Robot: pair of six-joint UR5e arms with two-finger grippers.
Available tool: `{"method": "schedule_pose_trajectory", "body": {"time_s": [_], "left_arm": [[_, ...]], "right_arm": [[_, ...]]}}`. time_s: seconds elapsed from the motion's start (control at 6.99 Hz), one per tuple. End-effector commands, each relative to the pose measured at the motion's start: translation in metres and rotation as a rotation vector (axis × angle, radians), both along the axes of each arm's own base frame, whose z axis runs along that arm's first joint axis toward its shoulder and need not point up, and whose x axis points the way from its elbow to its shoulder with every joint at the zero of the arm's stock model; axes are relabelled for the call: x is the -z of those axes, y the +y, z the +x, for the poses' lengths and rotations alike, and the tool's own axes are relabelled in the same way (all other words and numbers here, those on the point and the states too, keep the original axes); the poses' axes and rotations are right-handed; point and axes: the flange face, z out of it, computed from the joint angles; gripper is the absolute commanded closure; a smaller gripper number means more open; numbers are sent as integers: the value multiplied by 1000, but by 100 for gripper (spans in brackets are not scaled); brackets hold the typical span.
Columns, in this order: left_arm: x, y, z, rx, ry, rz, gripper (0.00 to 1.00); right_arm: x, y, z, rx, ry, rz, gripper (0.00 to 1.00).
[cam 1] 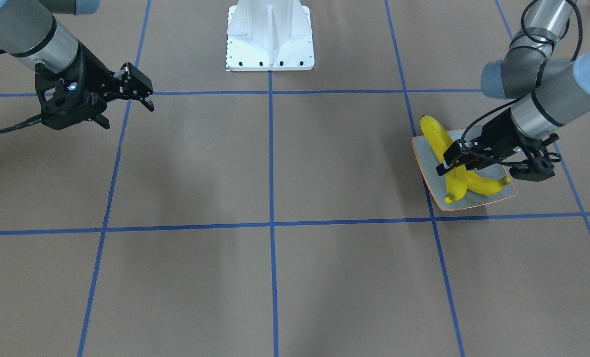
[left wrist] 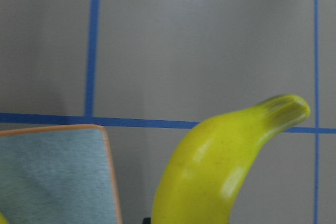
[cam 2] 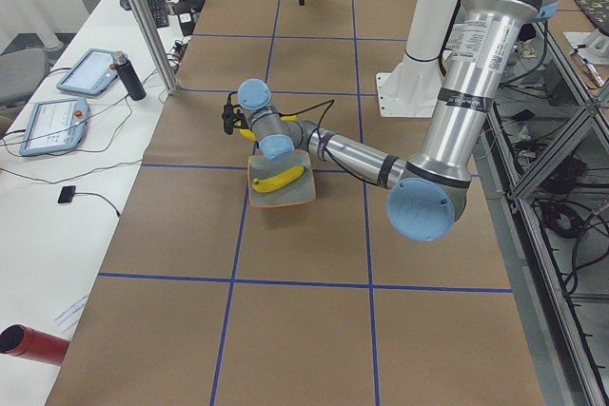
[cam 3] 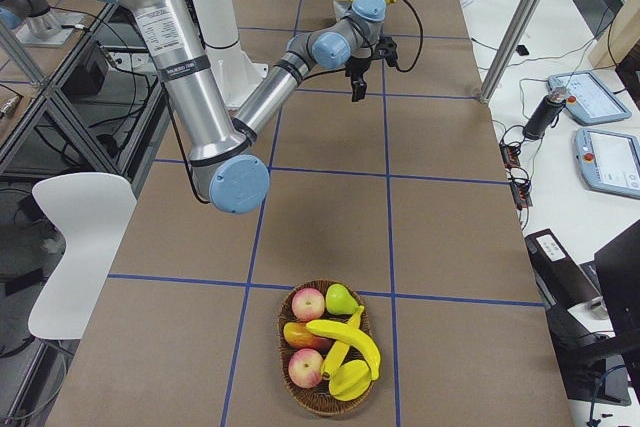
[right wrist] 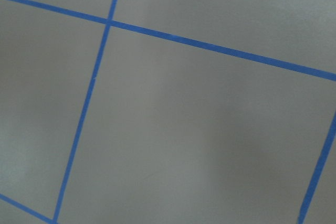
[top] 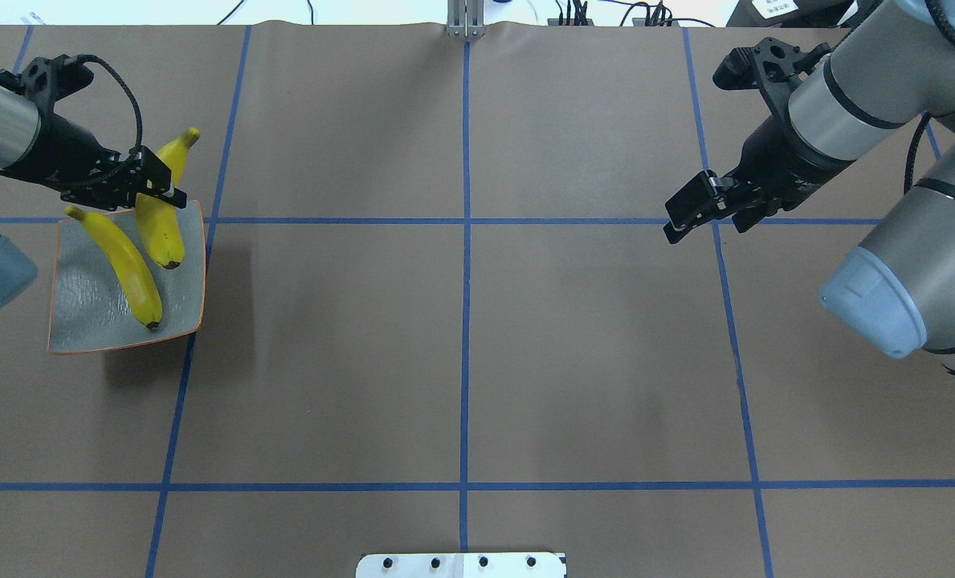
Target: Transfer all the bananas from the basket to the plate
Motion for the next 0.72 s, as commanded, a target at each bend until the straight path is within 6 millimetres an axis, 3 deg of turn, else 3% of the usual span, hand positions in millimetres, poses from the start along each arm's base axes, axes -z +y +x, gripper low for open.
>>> {"method": "schedule_pose_trajectory", "body": {"time_s": [0.0, 0.29, 0.57], "left_arm": [[-34, -11, 9, 34, -61, -39, 100], [-56, -19, 9, 82, -113, -46, 100], [-61, -17, 17, 85, -130, -43, 100]], "right_arm": [[0, -3, -4, 0, 4, 2, 0], [-1, -4, -3, -2, 3, 5, 0], [0, -4, -3, -2, 3, 5, 0]]}}
